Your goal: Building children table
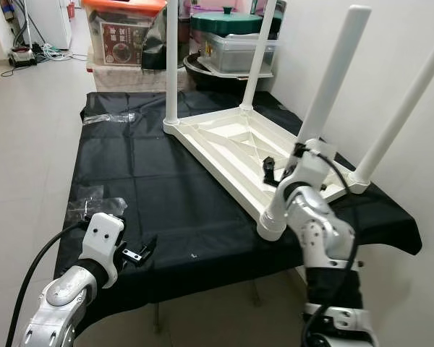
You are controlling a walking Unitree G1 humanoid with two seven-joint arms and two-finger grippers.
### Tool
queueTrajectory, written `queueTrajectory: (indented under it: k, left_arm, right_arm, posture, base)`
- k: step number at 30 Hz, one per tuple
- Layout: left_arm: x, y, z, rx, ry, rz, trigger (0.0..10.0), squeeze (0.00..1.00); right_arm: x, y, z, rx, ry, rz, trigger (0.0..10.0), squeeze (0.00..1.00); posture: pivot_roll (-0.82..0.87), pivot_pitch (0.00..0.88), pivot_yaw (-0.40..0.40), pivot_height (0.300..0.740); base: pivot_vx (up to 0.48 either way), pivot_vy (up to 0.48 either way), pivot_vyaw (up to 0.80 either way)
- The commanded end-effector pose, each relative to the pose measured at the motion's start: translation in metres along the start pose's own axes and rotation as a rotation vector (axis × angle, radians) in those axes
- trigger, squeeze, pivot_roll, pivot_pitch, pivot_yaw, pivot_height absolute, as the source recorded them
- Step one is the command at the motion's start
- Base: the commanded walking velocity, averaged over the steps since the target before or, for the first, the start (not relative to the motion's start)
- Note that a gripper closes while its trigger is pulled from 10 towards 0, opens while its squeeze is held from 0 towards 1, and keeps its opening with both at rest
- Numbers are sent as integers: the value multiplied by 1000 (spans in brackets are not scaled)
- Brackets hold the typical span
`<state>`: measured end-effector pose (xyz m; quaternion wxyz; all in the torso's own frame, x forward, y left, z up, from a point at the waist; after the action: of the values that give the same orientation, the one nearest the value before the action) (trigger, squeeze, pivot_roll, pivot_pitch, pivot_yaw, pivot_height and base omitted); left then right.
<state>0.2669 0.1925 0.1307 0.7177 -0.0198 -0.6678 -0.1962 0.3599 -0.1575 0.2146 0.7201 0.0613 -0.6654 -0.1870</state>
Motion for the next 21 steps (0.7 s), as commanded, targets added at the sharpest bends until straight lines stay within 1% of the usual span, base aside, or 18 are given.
queueTrajectory:
  k: [1, 2, 5, 8, 9, 17, 18, 19, 20, 21]
  left_arm:
    - [-1, -5, -2, -23, -1, -7, 10000, 0]
    - [-1, -5, -2, -28, -1, -8, 10000, 0]
    - [-1, -6, -2, -30, -1, -8, 10000, 0]
    - [-1, -5, -4, -34, -2, -11, 10000, 0]
    - [-1, -5, -5, -36, -4, -12, 10000, 0]
    - [-1, -5, -5, -36, -4, -12, 10000, 0]
    - [-1, -5, -5, -37, -4, -12, 10000, 0]
    - [-1, -6, -6, -39, -6, -11, 10000, 0]
    - [-1, -6, -6, -40, -6, -12, 10000, 0]
    - [-2, -7, -7, -40, -7, -12, 10000, 0]
  right_arm:
    - [11, -4, 2, 26, -19, 37, 10000, 424]
    - [17, -7, 2, 54, -30, 75, 10000, 0]
    - [20, -8, 3, 73, -36, 100, 10000, 0]
    - [32, -12, 1, 181, -56, 192, 10000, 0]
    - [37, -13, 0, 237, -56, 215, 10000, 0]
    - [37, -13, 0, 237, -56, 215, 10000, 0]
    - [40, -14, 0, 271, -54, 226, 10000, 0]
    - [42, -16, -5, 420, -14, 277, 10000, 0]
    - [44, -21, -9, 525, 30, 319, 10000, 0]
    - [44, -26, -11, 587, 61, 344, 10000, 0]
  posture:
    - [90, 0, -125, 740]
    - [87, 0, -124, 740]
    - [85, 0, -123, 740]
    - [81, 0, -121, 740]
    - [78, 0, -120, 740]
    - [78, 0, -120, 740]
    - [78, 0, -120, 740]
    - [75, 0, -130, 740]
    - [77, 0, -134, 740]
    - [77, 0, -134, 740]
  base:
    - [0, 0, 0]
    - [0, 0, 0]
    - [0, 0, 0]
    - [0, 0, 0]
    - [0, 0, 0]
    - [0, 0, 0]
    - [0, 0, 0]
    - [0, 0, 0]
    - [0, 0, 0]
    - [0, 0, 0]
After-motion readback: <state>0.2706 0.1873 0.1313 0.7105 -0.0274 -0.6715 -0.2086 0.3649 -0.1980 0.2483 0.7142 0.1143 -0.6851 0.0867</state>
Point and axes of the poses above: a point about 5 cm out from each wrist's last joint towards the gripper, its own z axis pointing back from the gripper into the wrist, its own x axis along the axis of the wrist's last joint, y = z × x, the point moved 1 cm from there along -z, pointing out of the wrist towards the gripper, and after that the axes turned 5 degrees about -z, right-handed, at the moved point
